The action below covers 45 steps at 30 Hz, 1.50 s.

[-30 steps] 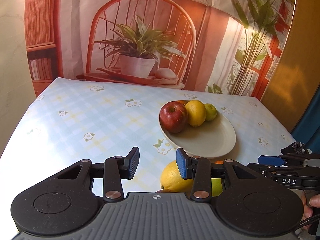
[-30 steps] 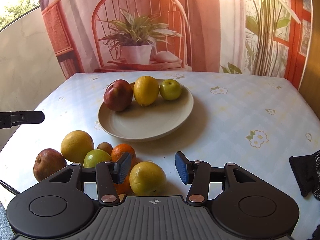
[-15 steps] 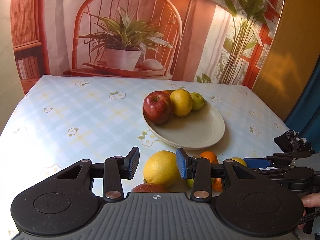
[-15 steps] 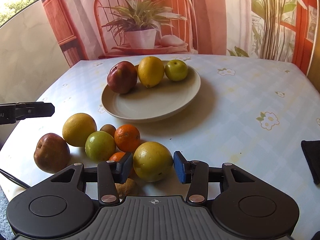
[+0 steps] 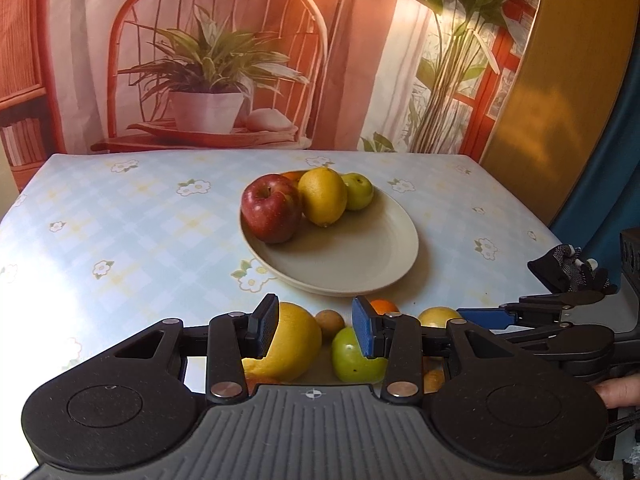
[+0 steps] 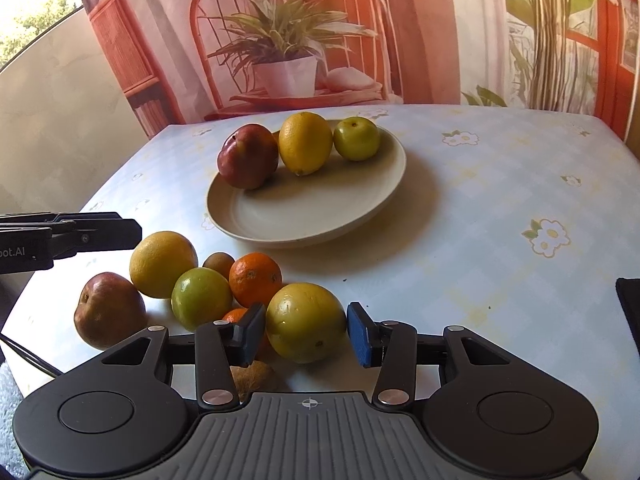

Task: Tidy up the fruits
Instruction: 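Grasp a yellow-green citrus with the right tool while the left tool grasps a tangerine, then carry the citrus and tangerine onto the plate with both tools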

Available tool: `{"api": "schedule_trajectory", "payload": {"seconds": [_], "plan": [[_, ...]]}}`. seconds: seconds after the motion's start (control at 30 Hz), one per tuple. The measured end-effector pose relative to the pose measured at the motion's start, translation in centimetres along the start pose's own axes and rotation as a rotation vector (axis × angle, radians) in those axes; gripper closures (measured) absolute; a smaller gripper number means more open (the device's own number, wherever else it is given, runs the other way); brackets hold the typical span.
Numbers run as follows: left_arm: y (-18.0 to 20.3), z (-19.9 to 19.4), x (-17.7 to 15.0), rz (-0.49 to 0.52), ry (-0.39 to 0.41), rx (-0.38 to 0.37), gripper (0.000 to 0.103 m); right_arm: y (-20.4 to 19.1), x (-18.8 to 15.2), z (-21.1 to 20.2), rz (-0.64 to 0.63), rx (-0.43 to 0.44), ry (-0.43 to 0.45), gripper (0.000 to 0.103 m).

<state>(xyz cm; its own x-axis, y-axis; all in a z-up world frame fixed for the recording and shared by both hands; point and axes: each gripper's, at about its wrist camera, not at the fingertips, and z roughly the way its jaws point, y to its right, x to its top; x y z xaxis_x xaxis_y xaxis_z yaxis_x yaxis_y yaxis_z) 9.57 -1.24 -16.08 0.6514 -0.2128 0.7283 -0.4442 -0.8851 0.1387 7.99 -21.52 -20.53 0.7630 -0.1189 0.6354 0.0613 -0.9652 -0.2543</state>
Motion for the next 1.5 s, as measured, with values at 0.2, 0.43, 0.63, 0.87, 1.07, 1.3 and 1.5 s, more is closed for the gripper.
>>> {"api": "schedule_trajectory", "payload": {"seconds": [0.2, 0.43, 0.63, 0.87, 1.07, 1.3, 1.5], "plan": [[1.8, 2.7, 0.7, 0.056, -0.068, -0.045, 0.061, 0.8, 0.4, -0.4, 0.000, -0.014, 0.020, 0.062], [3.4, 6.1, 1.4, 0.089, -0.139, -0.106, 0.061, 1.8, 1.3, -0.8, -0.010, -0.038, 0.047, 0.062], [3.6, 7.7, 1.4, 0.103, -0.204, -0.118, 0.065, 2.2, 1.9, -0.9, -0.005, -0.037, 0.060, 0.062], [3.7, 8.9, 1.5, 0.104, -0.248, -0.106, 0.065, 2.4, 2.1, -0.5, -0.002, -0.034, 0.060, 0.062], [4.0, 9.5, 1.6, 0.108, -0.264, -0.121, 0.065, 2.4, 2.1, -0.5, -0.001, -0.036, 0.062, 0.062], [4.4, 9.1, 1.3, 0.145, -0.241, -0.120, 0.067, 2.4, 2.3, -0.4, -0.008, -0.040, 0.063, 0.062], [4.1, 7.7, 1.9, 0.134, -0.187, -0.137, 0.067, 2.2, 2.3, -0.5, -0.016, -0.039, 0.068, 0.062]]}}
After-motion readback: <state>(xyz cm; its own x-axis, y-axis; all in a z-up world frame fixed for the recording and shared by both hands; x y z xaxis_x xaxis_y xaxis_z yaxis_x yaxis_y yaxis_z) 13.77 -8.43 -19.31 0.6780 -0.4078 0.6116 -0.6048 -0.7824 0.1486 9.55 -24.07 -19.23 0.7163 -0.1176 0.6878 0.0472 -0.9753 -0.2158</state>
